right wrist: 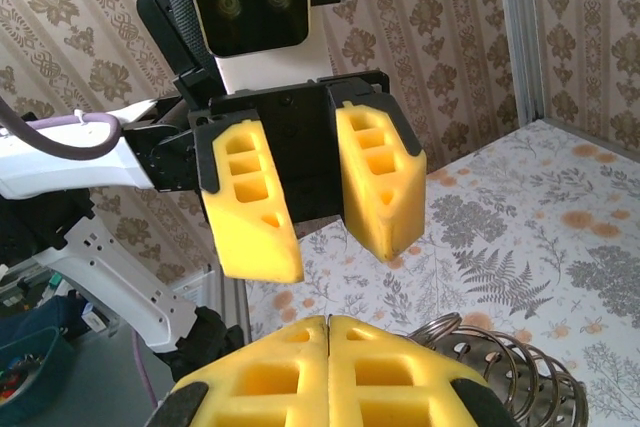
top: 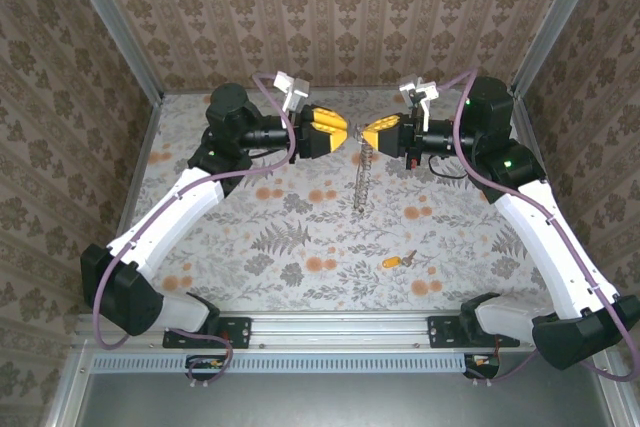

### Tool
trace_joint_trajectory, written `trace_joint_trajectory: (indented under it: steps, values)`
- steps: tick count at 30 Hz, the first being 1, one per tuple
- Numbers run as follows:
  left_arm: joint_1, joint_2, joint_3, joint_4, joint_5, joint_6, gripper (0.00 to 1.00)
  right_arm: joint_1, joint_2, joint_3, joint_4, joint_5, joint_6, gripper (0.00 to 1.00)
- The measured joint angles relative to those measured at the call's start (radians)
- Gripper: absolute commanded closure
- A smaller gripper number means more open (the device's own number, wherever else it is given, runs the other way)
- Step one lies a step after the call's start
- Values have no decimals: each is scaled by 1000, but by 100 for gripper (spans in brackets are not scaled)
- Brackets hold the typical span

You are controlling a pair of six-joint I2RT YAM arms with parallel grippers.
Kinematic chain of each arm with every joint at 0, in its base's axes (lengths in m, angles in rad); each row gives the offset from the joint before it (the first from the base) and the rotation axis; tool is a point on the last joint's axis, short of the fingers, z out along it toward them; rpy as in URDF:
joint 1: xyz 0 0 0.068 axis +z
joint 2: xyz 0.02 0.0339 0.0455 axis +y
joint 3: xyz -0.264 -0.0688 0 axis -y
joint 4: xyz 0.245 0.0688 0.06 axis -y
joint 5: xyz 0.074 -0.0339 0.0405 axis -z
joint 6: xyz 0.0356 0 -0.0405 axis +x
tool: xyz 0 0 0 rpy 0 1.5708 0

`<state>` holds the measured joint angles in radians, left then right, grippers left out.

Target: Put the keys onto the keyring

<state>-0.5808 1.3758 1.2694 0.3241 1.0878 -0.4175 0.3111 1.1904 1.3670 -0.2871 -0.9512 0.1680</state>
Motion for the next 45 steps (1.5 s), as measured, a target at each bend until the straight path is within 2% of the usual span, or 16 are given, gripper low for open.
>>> trace_joint_trajectory:
  steps: [11, 30, 42, 45]
  values:
    - [-3, 23, -2, 66, 45, -51, 64, 0, 2, -8, 28, -1, 21, 100]
    - [-21, 67, 46, 61, 107, -53, 63, 0, 43, -16, 52, -30, 26, 100]
    - [-21, 85, 47, 2, 114, -34, 61, 0, 47, -18, 64, -30, 45, 100]
    - [-21, 85, 47, 2, 114, -31, 64, 0, 47, -22, 71, -31, 48, 100]
